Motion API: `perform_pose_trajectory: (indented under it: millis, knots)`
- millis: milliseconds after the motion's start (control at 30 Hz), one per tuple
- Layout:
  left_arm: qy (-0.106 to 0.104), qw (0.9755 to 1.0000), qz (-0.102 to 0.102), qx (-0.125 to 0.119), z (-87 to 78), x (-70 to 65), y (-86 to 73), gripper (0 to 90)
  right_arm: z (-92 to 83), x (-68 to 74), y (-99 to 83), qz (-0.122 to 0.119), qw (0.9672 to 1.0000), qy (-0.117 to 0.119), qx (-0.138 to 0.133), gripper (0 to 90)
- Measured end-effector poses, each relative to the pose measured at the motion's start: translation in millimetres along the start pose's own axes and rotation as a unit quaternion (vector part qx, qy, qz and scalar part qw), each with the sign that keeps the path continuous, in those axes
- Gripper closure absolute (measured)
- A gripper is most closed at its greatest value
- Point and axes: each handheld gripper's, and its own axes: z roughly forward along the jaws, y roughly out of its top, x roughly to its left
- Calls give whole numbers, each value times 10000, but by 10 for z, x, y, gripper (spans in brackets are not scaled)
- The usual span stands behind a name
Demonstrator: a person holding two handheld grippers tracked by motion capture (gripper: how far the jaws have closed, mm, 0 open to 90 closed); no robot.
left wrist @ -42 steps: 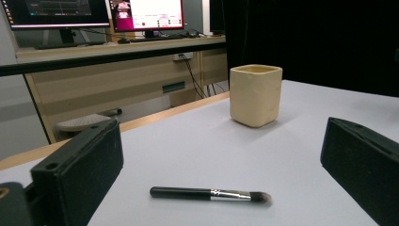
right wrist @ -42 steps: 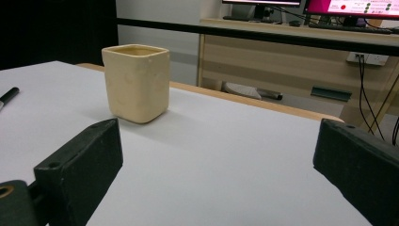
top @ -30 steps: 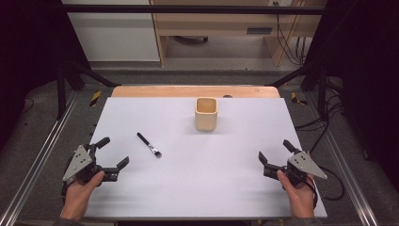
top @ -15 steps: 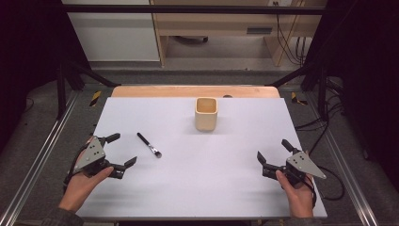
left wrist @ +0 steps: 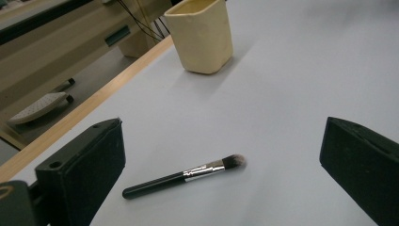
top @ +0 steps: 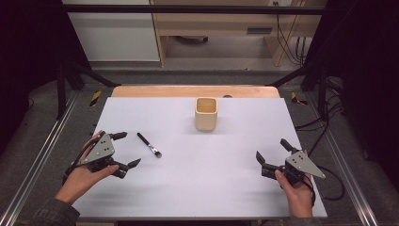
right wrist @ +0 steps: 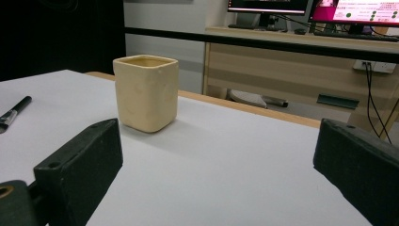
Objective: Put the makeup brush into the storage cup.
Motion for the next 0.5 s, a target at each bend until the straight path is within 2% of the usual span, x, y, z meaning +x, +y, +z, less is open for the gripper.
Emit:
perform_pose_trajectory:
  millis: [167, 267, 433, 500]
  knots:
    - [-163, 9994, 192, 230, 66, 26, 103, 11, 0, 4, -1, 2, 10000, 20, -8, 23]
    - [-261, 9983, 347, 399, 132, 60, 181, 11, -2, 1, 0, 13, 10000, 18, -14, 23]
    - [-436, 9945, 632, 707, 222, 120, 291, 12, -6, -8, 2, 48, 10000, 1, -44, 23]
    - [-555, 9917, 772, 864, 257, 136, 330, 33, -1, -5, 4, 48, 10000, 15, -45, 23]
